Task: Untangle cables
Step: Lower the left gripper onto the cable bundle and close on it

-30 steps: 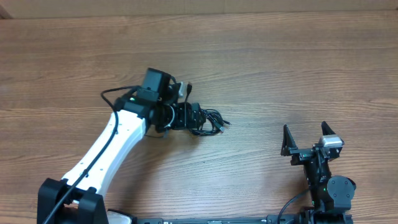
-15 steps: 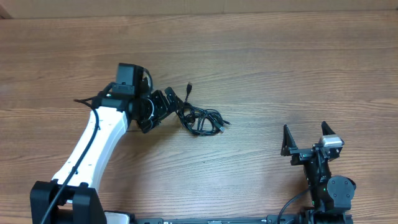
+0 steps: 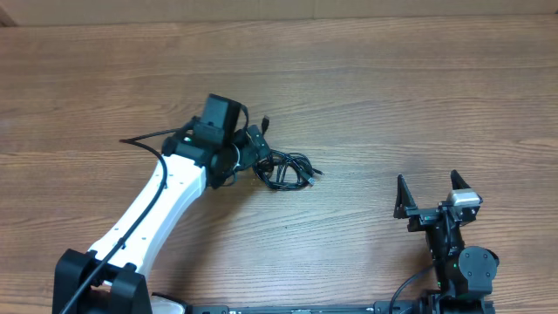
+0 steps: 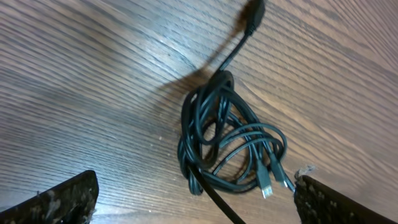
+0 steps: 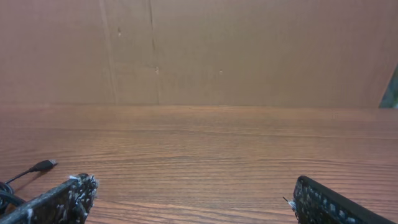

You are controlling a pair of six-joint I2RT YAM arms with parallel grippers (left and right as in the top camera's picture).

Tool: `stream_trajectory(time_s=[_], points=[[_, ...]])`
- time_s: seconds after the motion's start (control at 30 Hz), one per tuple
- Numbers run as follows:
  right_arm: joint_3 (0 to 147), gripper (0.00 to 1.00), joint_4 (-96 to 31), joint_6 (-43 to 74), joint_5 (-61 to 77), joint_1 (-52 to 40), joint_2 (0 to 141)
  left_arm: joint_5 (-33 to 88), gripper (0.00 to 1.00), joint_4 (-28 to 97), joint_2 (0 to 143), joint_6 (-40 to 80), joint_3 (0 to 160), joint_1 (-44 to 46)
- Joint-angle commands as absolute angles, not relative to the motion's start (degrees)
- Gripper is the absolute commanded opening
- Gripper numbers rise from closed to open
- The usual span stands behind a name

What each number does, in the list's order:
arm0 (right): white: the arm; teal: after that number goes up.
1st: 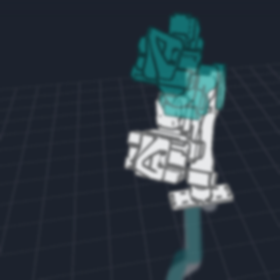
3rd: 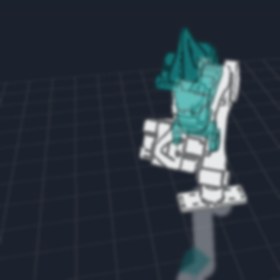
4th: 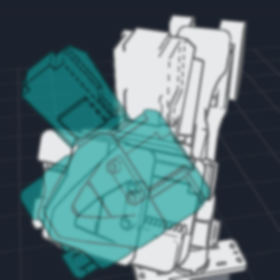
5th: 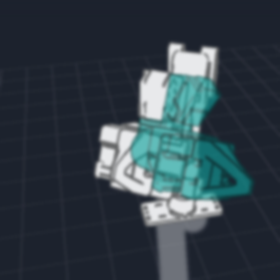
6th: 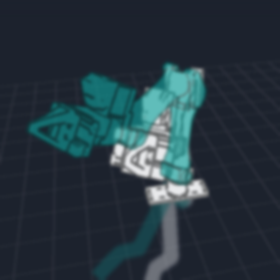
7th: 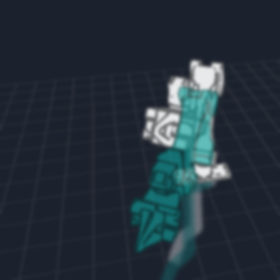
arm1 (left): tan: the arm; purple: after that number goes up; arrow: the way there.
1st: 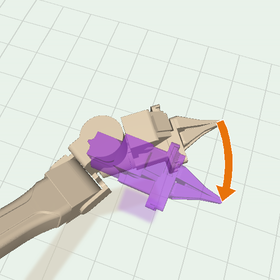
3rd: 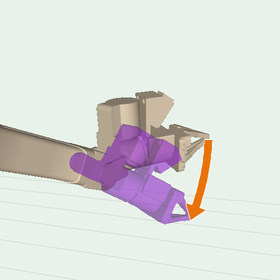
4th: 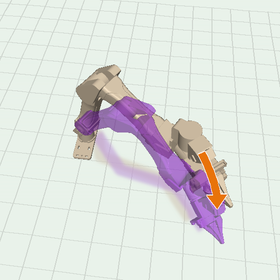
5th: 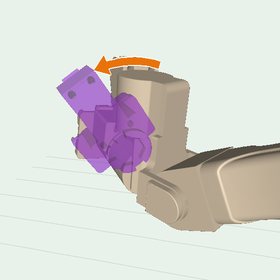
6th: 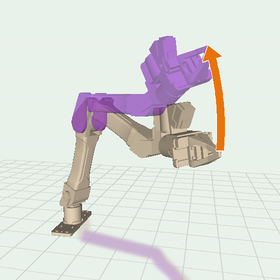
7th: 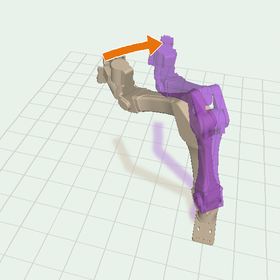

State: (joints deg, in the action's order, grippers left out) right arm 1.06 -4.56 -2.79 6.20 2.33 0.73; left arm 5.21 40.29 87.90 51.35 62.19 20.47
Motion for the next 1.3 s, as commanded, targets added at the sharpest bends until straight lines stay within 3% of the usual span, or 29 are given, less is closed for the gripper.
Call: stream_trajectory(time_s=[0.0,0.6,0.67,0.8,0.9,0.93,1.27], points=[[0.5,1.00,-4.3,-2.9,6.3,2.7,0.2,-1.5,0.99,40.1,88.8,54.9,63.2,21.4],[0.5,1.00,-4.3,-2.9,6.3,2.7,0.2,9.0,0.98,33.4,103.8,57.5,63.2,21.5],[0.5,1.00,-4.3,-2.9,6.3,2.7,0.2,8.8,0.82,33.4,104.6,57.4,63.2,21.5],[0.5,1.00,-4.3,-2.9,6.3,2.7,0.2,8.8,0.36,33.1,105.3,57.4,63.2,21.5],[0.5,1.00,-4.3,-2.9,6.3,2.7,0.2,8.9,0.09,32.8,105.3,57.4,63.2,21.5],[0.5,1.00,-4.3,-2.9,6.3,2.7,0.2,9.0,0.04,32.8,105.3,57.4,63.2,21.5],[0.5,1.00,-4.3,-2.9,6.3,2.7,0.2,12.2,0.04,31.6,103.4,48.5,63.2,21.5]])
